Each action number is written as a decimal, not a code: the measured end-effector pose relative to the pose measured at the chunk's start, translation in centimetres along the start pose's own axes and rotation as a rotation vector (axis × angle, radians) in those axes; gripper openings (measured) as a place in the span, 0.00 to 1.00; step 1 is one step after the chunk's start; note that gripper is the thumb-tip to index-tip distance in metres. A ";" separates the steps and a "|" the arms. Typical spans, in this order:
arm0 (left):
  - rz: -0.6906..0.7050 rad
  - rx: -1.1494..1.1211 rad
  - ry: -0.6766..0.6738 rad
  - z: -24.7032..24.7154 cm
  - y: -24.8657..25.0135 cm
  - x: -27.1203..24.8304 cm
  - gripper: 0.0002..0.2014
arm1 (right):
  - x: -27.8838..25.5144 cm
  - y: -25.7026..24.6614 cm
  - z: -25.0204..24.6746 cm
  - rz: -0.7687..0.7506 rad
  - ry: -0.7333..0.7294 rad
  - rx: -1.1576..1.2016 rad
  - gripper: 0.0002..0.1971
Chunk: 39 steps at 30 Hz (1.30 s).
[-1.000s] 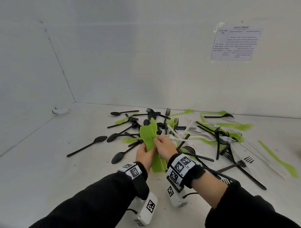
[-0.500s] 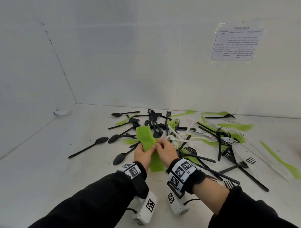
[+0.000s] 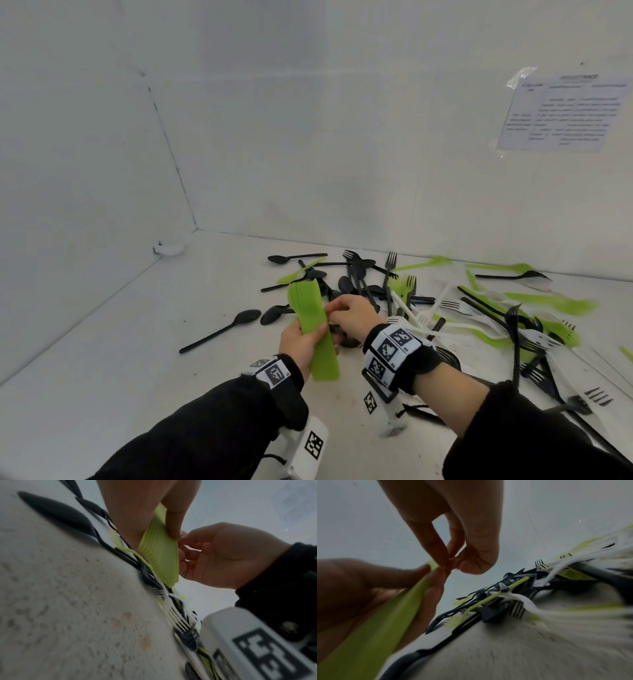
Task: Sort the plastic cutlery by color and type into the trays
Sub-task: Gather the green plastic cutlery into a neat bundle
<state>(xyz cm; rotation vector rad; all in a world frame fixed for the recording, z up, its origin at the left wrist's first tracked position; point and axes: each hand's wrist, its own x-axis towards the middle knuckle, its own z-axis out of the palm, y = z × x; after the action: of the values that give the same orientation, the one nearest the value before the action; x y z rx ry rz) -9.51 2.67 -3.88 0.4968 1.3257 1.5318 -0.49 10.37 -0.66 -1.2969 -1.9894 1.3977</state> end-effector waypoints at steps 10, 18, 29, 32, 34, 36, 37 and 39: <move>-0.005 -0.009 0.151 -2.4 1.1 2.2 0.06 | 12.3 -4.3 1.0 -0.180 -0.190 -0.937 0.25; -0.028 -0.034 0.168 -3.0 1.4 3.8 0.08 | 17.9 -2.5 3.6 -0.263 -0.334 -1.116 0.39; -0.011 0.019 0.181 -2.7 0.9 3.1 0.04 | 16.0 -3.6 1.8 -0.329 -0.065 -1.128 0.16; 0.006 0.027 0.186 -2.7 0.9 2.7 0.04 | 14.1 -4.2 -0.1 -0.317 -0.006 -0.826 0.12; 0.010 0.020 0.192 -2.7 1.0 2.3 0.05 | 12.5 -4.2 -1.2 -0.311 -0.070 -0.750 0.10; 0.016 0.014 0.200 -2.6 1.1 2.0 0.05 | 10.5 -3.8 -2.0 -0.260 -0.247 -0.809 0.07; 0.023 0.016 0.202 -2.6 1.2 1.8 0.05 | 9.6 -3.4 -2.2 -0.206 -0.362 -0.855 0.08; 0.038 0.024 0.204 -2.6 1.2 1.5 0.05 | 8.0 -2.3 -2.0 -0.136 -0.497 -0.978 0.15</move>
<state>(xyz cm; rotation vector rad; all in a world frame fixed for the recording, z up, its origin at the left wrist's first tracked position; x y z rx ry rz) -12.71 2.84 -4.02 0.3903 1.4989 1.6342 -4.12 18.05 0.76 -1.1423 -3.2548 0.6841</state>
